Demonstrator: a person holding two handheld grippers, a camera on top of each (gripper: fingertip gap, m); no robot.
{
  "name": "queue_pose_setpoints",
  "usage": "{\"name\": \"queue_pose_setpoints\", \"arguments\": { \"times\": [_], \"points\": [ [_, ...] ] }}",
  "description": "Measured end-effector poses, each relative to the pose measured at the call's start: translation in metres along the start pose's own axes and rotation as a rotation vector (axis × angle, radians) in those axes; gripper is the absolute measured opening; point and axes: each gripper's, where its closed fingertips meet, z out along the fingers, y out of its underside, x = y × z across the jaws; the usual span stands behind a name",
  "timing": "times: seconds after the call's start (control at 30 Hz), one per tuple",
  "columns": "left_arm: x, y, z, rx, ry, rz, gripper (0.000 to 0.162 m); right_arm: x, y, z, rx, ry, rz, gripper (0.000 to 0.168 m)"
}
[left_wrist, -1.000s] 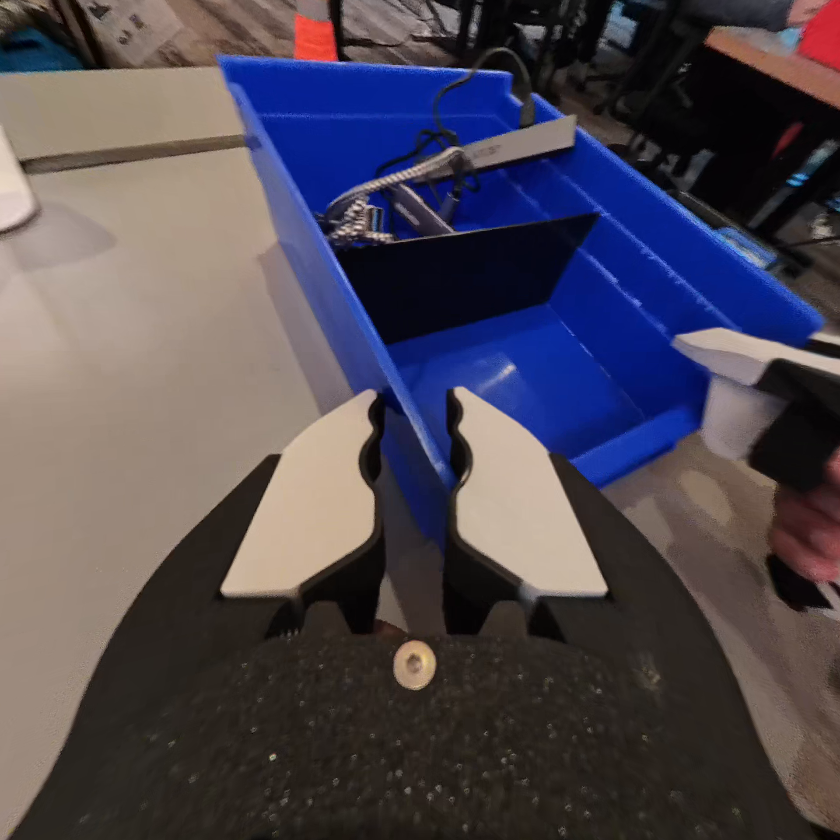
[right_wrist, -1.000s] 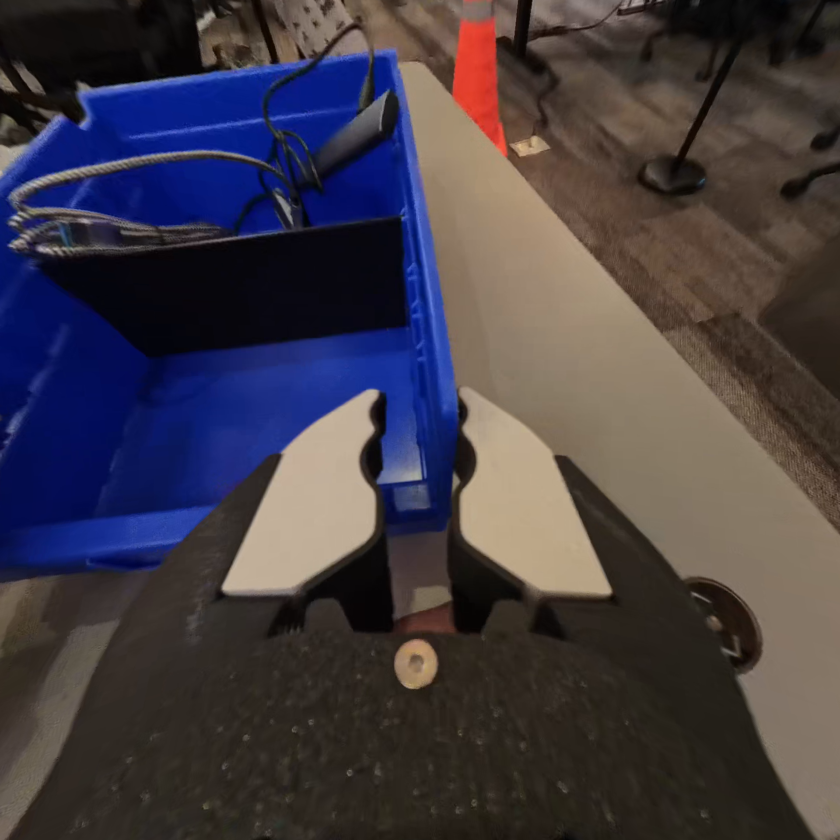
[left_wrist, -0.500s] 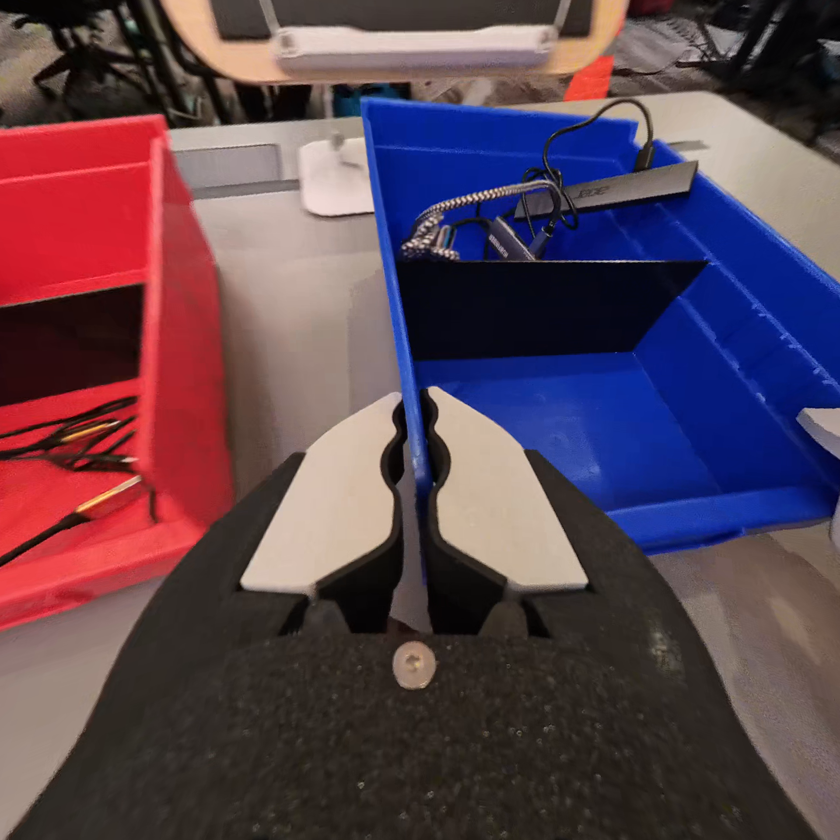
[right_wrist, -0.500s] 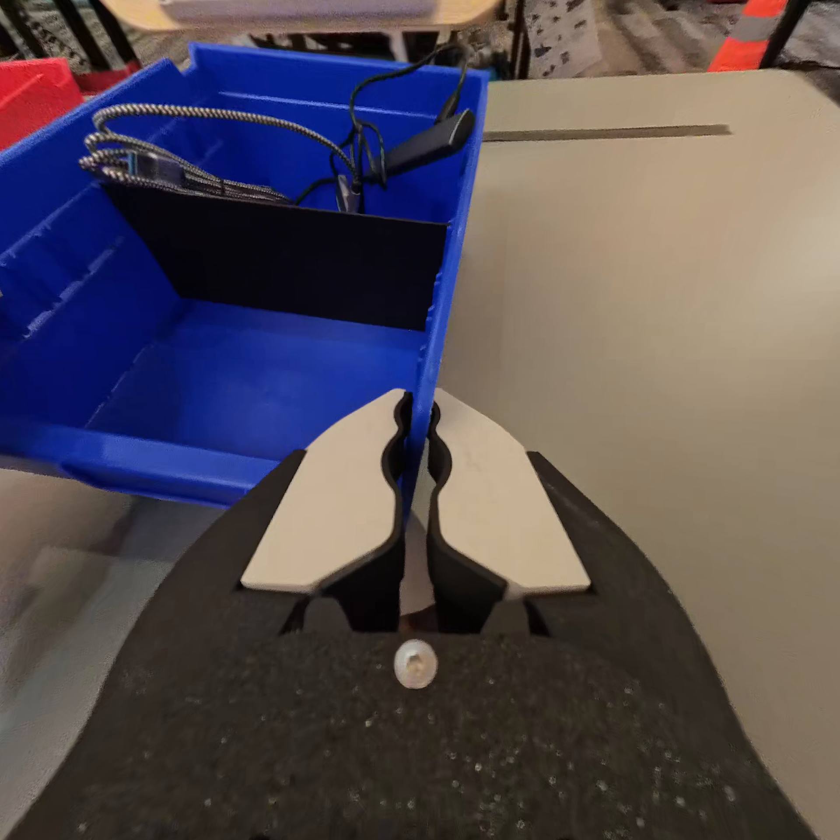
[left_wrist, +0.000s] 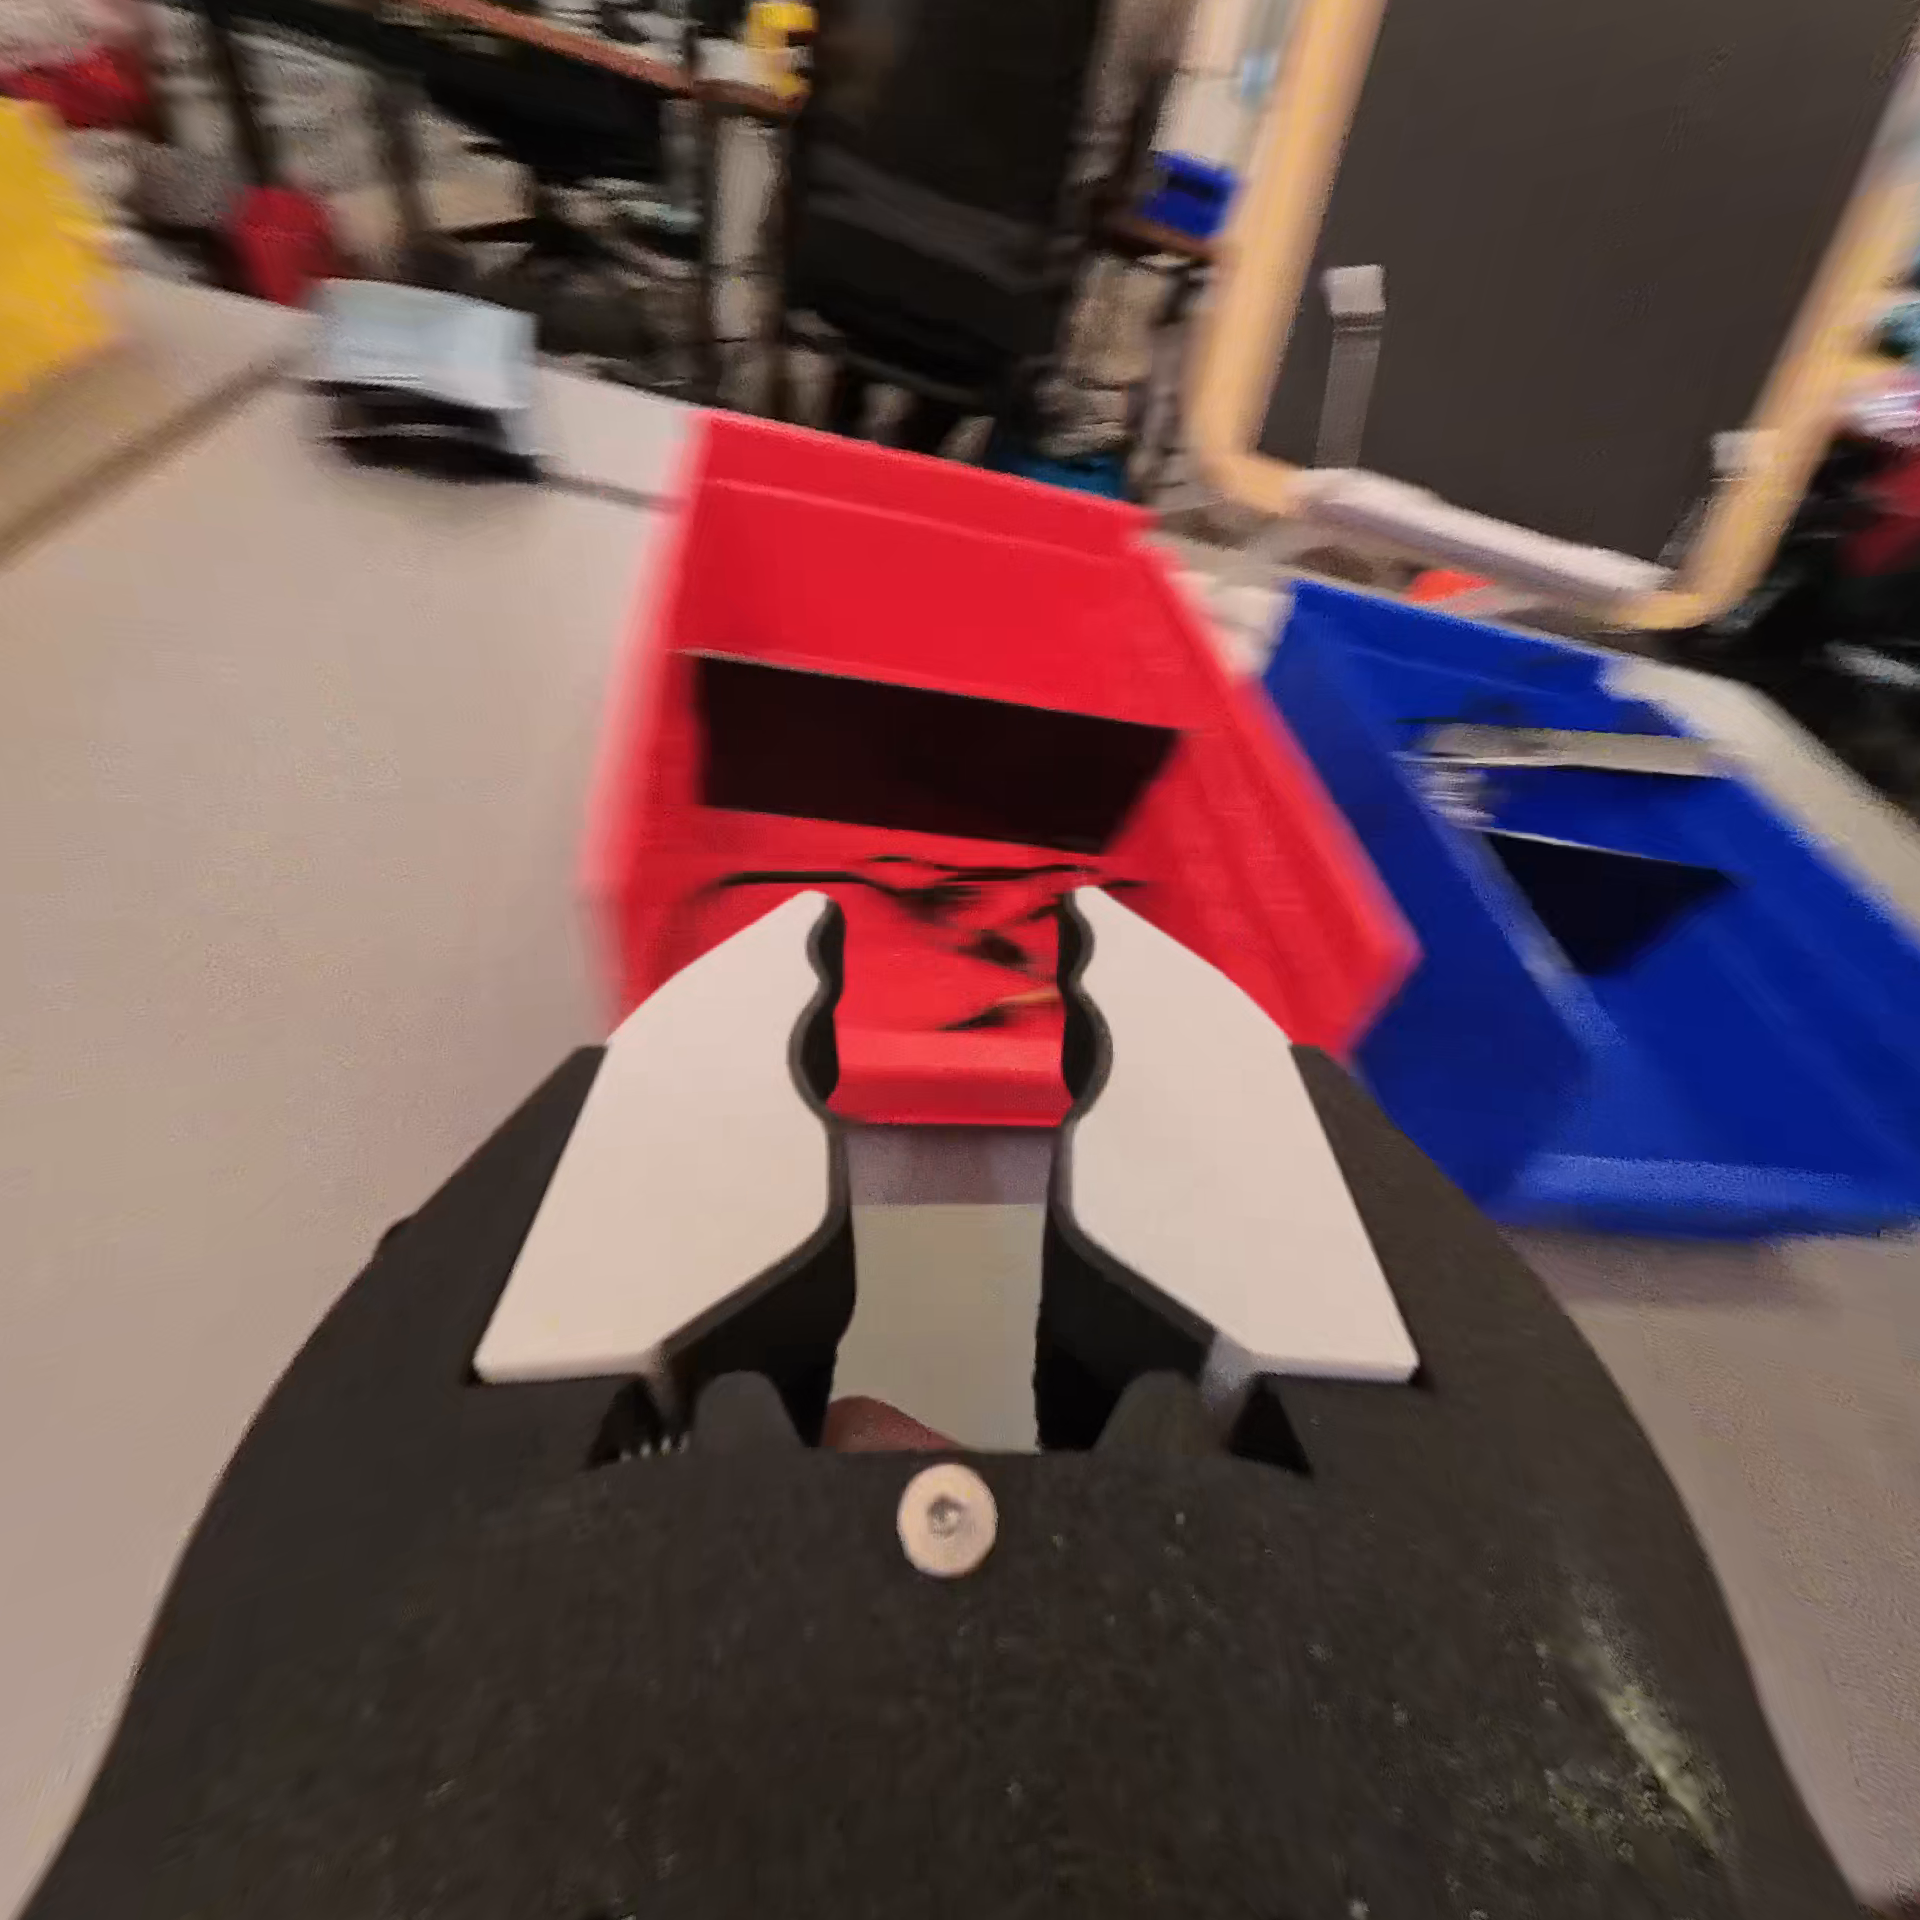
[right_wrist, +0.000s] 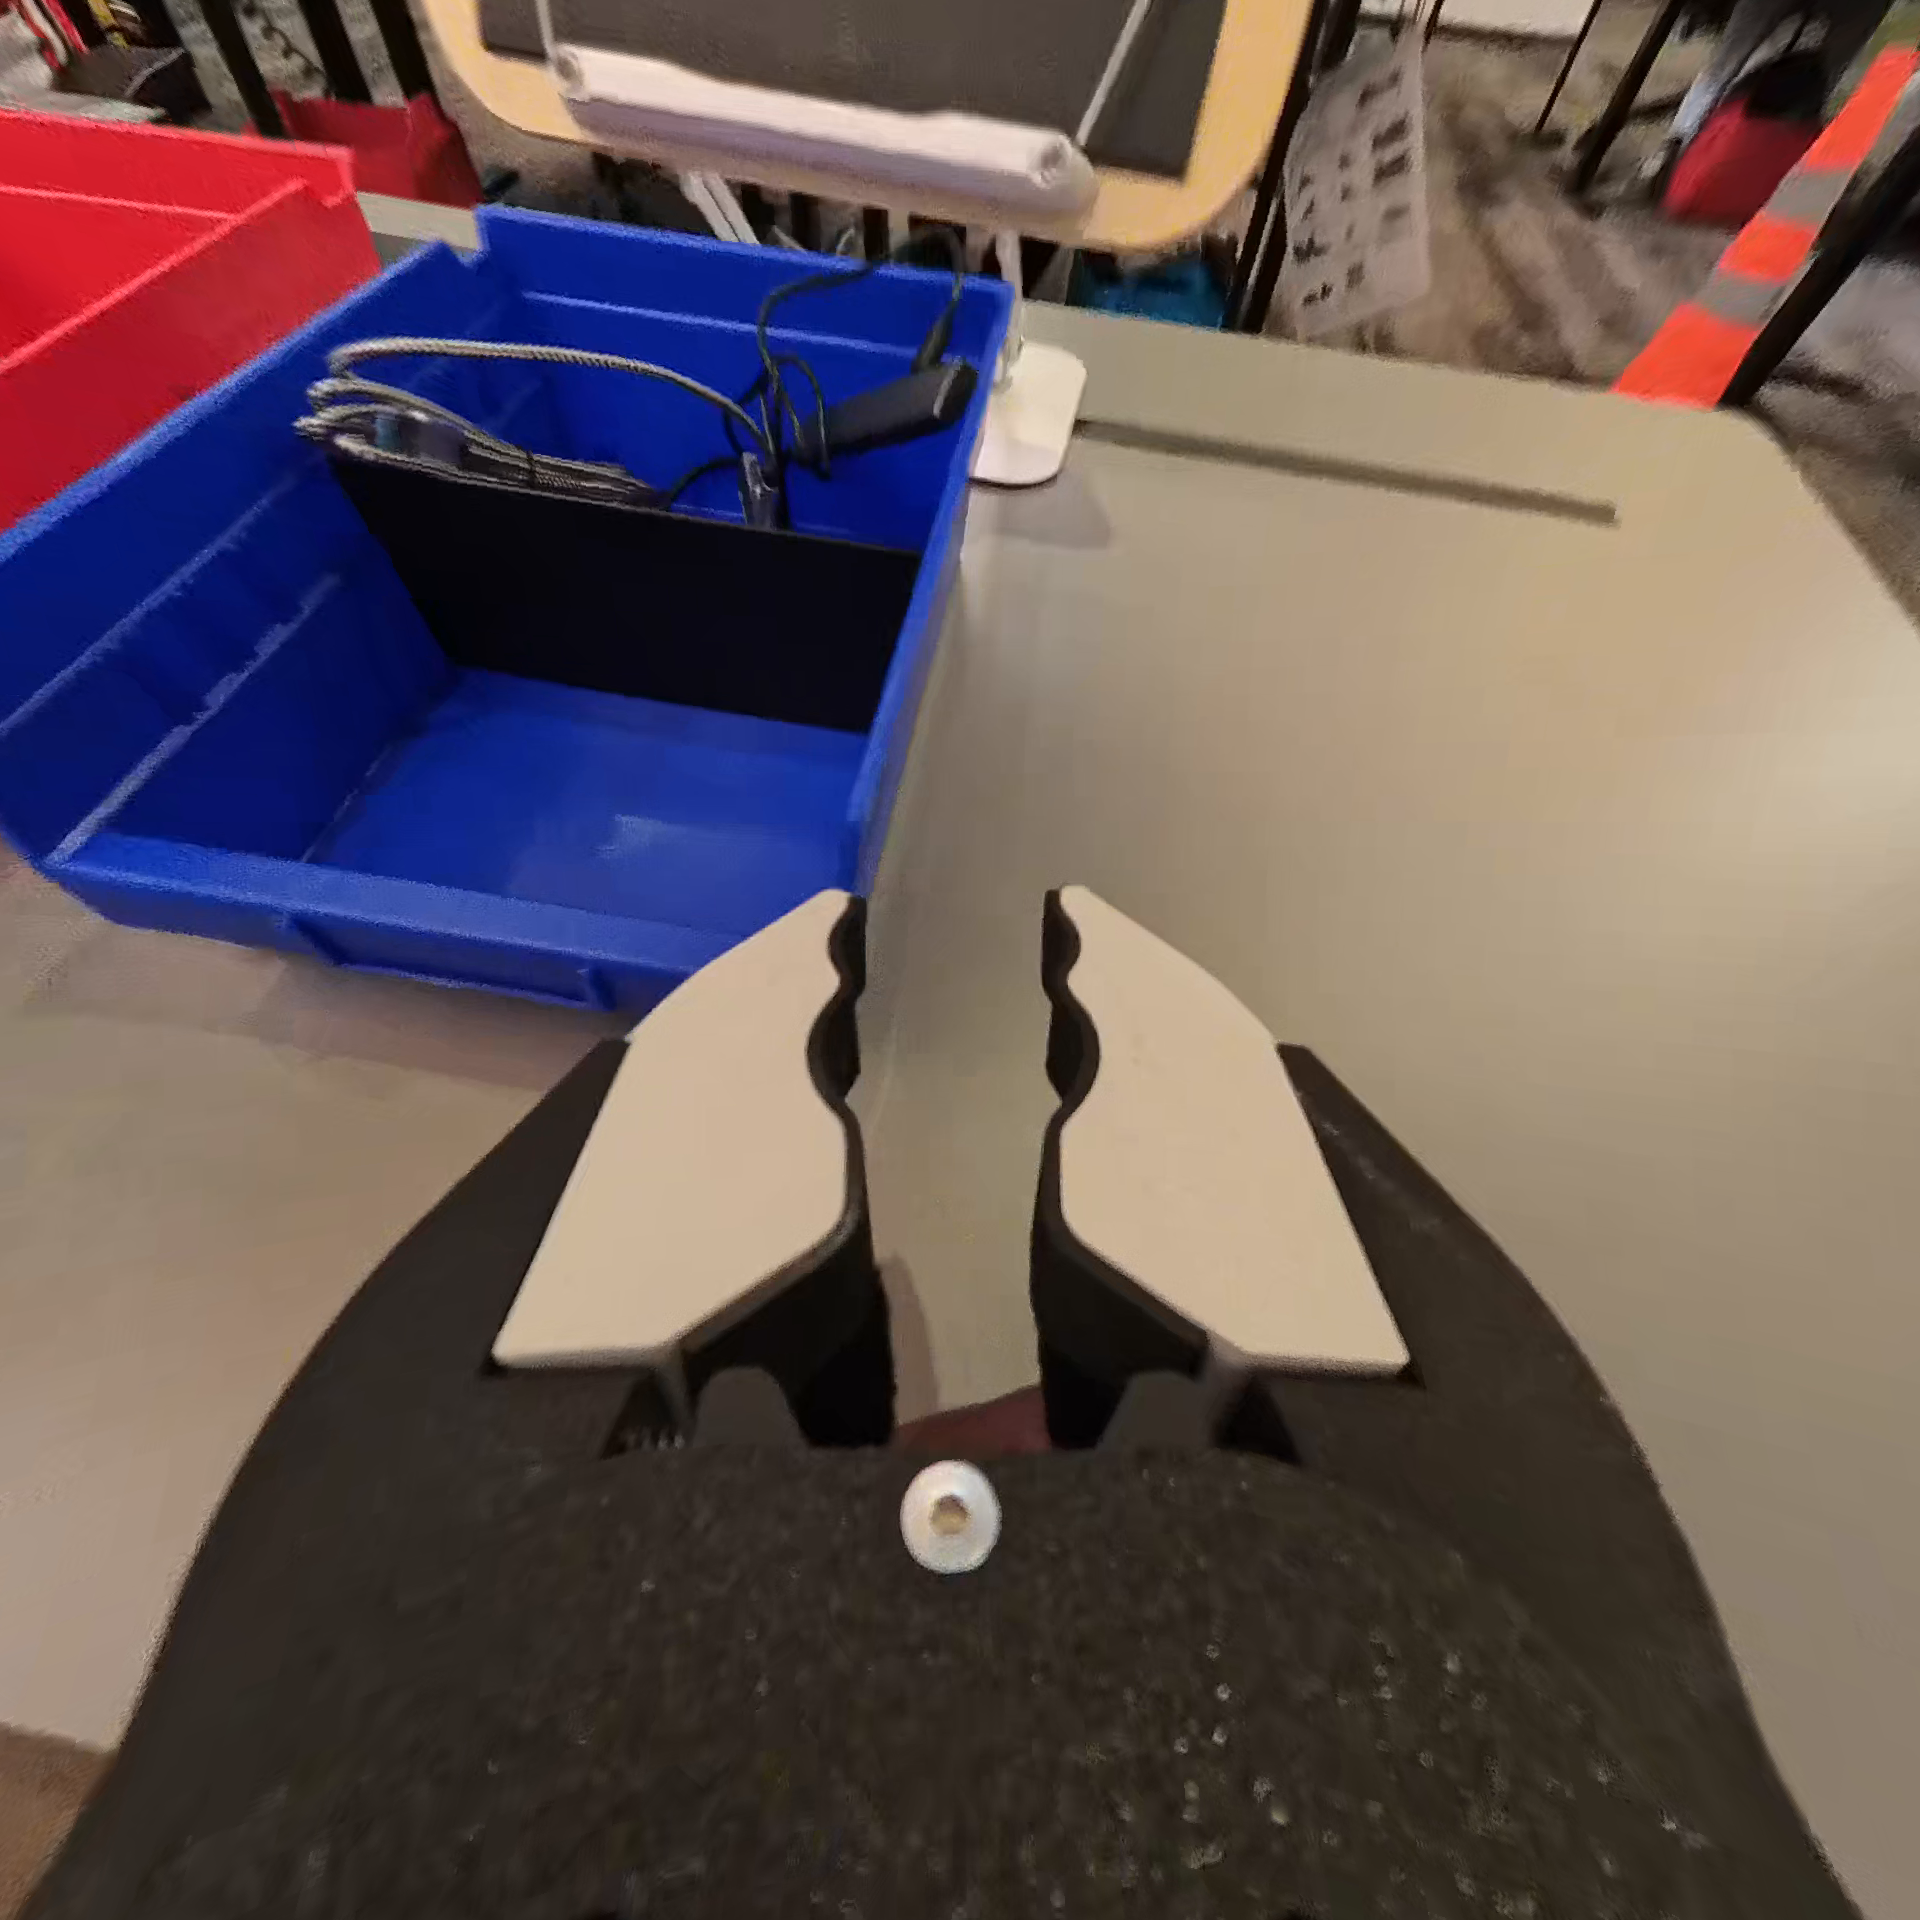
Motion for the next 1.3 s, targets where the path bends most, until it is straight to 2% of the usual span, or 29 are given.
{"name": "queue_pose_setpoints", "arguments": {
  "times": [0.03,0.1,0.13,0.23,0.27,0.3,0.33,0.37,0.43,0.53,0.67,0.77,0.8,0.93,1.03,1.13,1.3],
  "points": [
    [-0.03,0.001,0.002,-0.028,-0.049,0.013,0.043,-0.008,-0.004,-0.005,0.011,-0.003,-0.026,0.032],
    [-0.061,0.008,0.017,-0.115,-0.045,0.003,0.057,-0.037,-0.012,-0.006,0.028,-0.036,-0.055,0.035],
    [-0.063,0.008,0.027,-0.133,0.001,-0.038,0.063,-0.058,-0.016,-0.004,0.034,-0.069,-0.058,0.035],
    [-0.061,0.014,0.058,-0.174,0.082,-0.041,0.061,-0.147,-0.017,0.006,-0.008,-0.299,-0.059,0.039],
    [-0.062,0.02,0.068,-0.195,0.08,-0.005,0.058,-0.176,-0.014,0.008,-0.038,-0.371,-0.05,0.043],
    [-0.063,0.026,0.075,-0.214,0.071,0.024,0.046,-0.203,-0.012,0.008,-0.068,-0.442,-0.033,0.045],
    [-0.063,0.031,0.08,-0.227,0.062,0.037,0.022,-0.227,-0.01,0.008,-0.097,-0.51,-0.004,0.046],
    [-0.064,0.033,0.081,-0.227,0.038,0.042,0.009,-0.248,-0.011,0.008,-0.113,-0.566,0.032,0.048],
    [-0.069,0.035,0.072,-0.221,-0.046,0.096,0.005,-0.274,-0.016,0.012,-0.088,-0.598,0.065,0.049],
    [-0.064,0.046,0.045,-0.212,-0.086,0.094,0.005,-0.294,-0.016,0.027,-0.071,-0.535,-0.016,0.053],
    [-0.057,0.063,-0.004,-0.217,-0.164,0.117,0.005,-0.301,-0.006,0.046,-0.119,-0.407,-0.028,0.043],
    [-0.054,0.073,-0.034,-0.189,-0.179,0.079,0.004,-0.3,0.004,0.05,-0.146,-0.373,-0.02,0.023],
    [-0.052,0.076,-0.042,-0.179,-0.182,0.071,0.004,-0.295,0.005,0.051,-0.134,-0.347,-0.015,0.01],
    [-0.043,0.077,-0.069,-0.137,-0.229,0.129,0.004,-0.292,0.01,0.04,-0.112,-0.325,-0.067,0.004],
    [-0.028,0.06,-0.085,-0.074,-0.238,0.157,0.004,-0.283,-0.005,0.019,-0.029,-0.3,-0.1,0.004],
    [0.004,0.029,-0.095,0.0,-0.198,0.181,0.004,-0.258,-0.034,-0.009,0.063,-0.275,-0.08,0.004],
    [0.109,-0.024,-0.085,0.118,-0.048,0.256,0.004,-0.16,-0.086,-0.055,0.206,-0.128,-0.046,0.005]
  ]
}}
